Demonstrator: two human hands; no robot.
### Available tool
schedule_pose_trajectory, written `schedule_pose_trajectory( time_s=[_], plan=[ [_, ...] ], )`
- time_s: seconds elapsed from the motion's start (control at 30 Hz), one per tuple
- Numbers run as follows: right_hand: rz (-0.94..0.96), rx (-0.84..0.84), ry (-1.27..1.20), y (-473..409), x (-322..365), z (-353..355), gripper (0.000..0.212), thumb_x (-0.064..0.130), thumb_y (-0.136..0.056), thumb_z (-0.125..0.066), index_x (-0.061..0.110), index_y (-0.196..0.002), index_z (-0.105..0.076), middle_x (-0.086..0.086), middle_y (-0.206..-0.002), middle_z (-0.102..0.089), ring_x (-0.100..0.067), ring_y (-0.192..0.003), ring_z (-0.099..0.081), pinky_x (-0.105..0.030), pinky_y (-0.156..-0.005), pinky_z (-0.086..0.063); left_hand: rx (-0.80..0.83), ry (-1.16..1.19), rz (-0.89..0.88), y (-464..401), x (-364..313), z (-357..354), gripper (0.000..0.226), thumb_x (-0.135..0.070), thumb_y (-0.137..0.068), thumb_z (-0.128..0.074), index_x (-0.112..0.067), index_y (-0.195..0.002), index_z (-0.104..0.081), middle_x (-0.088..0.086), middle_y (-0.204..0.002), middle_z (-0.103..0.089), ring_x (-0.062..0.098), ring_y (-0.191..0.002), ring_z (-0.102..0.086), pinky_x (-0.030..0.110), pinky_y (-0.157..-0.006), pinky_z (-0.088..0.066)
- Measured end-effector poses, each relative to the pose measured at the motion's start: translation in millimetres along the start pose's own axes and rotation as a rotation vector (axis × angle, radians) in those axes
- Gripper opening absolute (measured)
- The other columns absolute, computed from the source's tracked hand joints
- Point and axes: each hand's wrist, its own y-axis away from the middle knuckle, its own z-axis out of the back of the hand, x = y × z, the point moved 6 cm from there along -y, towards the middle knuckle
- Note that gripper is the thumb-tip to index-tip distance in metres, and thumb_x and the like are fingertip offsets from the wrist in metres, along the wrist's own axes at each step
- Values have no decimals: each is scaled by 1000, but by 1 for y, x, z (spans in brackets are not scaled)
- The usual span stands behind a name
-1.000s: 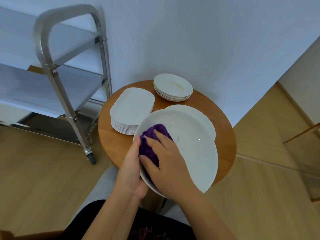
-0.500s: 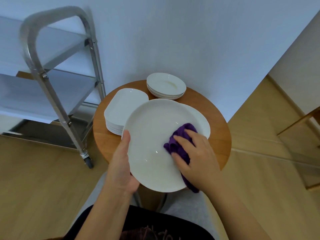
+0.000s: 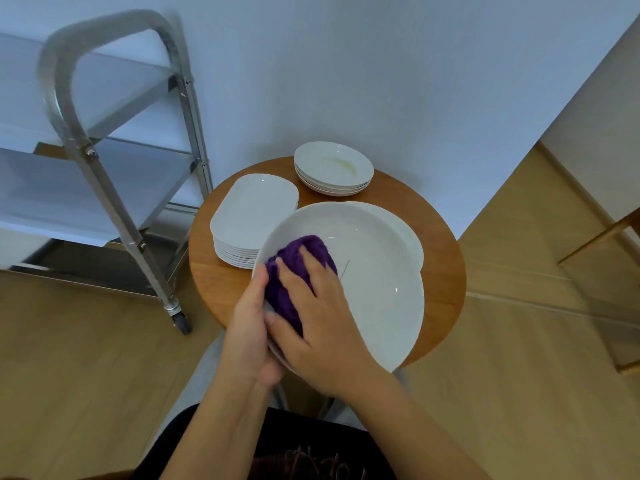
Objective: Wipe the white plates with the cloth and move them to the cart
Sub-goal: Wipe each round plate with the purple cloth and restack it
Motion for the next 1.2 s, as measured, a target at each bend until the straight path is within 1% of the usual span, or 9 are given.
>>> schedule_pose_trajectory(
  time_s=[0.1, 0.2, 0.27, 0.37, 0.6, 0.7, 0.9, 1.07, 1.2],
  plan=[
    [84, 132, 14, 19, -5, 3, 69, 54, -83, -45, 33, -144, -22, 3, -155, -19, -16, -142, -13, -26, -112, -8, -62, 36, 105, -2, -4, 5, 48, -55, -85, -48, -17, -107, -68, 12, -102, -73, 28, -87, -71, 38, -62, -59],
    [137, 225, 184, 32, -17, 12, 90, 48, -69, -69, 28, -145, -27, -8, -152, -28, -27, -138, -27, -35, -109, -27, -3, 72, 179, -6, -9, -1, 52, -54, -90, -42, -14, -110, -69, 14, -103, -72, 30, -86, -71, 40, -65, -59],
    [140, 147, 367, 32, -23, 18, 94, 36, -55, -85, 17, -138, -46, -17, -137, -49, -35, -119, -53, -39, -91, -49, 6, 55, 170, -8, -8, -5, 46, -50, -93, -42, -16, -110, -68, 13, -103, -72, 30, -86, -71, 40, -64, -59],
    [85, 28, 470, 30, -26, 23, 93, 31, -43, -93, 12, -127, -58, -19, -119, -63, -34, -97, -66, -38, -71, -57, 16, -10, 101, -9, -11, -10, 37, -46, -94, -41, -22, -104, -68, 9, -98, -74, 28, -83, -72, 38, -61, -59],
    [239, -130, 492, 45, -36, 41, 61, 15, -51, -91, 6, -108, -71, -23, -107, -67, -34, -85, -69, -36, -69, -58, 51, -148, 75, -13, -32, -17, 35, -40, -93, -46, -31, -80, -77, 3, -86, -75, 22, -75, -73, 34, -53, -56],
    [275, -213, 483, 41, -28, 46, 44, 12, -57, -88, 5, -99, -74, -20, -98, -70, -30, -76, -69, -29, -60, -56, 69, -191, 23, -18, -40, -31, 20, -37, -89, -54, -28, -100, -67, 4, -90, -75, 23, -78, -72, 34, -55, -57],
    [139, -420, 321, 9, -12, 50, 52, 15, -62, -87, 6, -109, -68, -16, -99, -69, -28, -80, -68, -29, -59, -56, -254, -279, -333, -4, -5, -38, 28, -26, -92, -54, -39, -117, -55, -2, -109, -66, 18, -98, -65, 28, -70, -56],
    [365, -390, 403, 27, -19, 44, 29, 24, -88, -58, 9, -113, -58, -20, -104, -68, -30, -84, -67, -31, -66, -57, -314, -160, -139, -8, -26, -21, 10, -36, -94, -51, -32, -99, -58, -1, -90, -71, 21, -83, -69, 32, -57, -57],
    [542, -341, 536, 41, -49, 62, 17, 17, -97, -50, 9, -110, -58, -22, -99, -69, -32, -78, -68, -31, -66, -54, -171, -513, -47, -16, -61, -24, 6, -34, -91, -56, -28, -90, -58, -4, -74, -74, 16, -68, -71, 31, -57, -51]
  ],
)
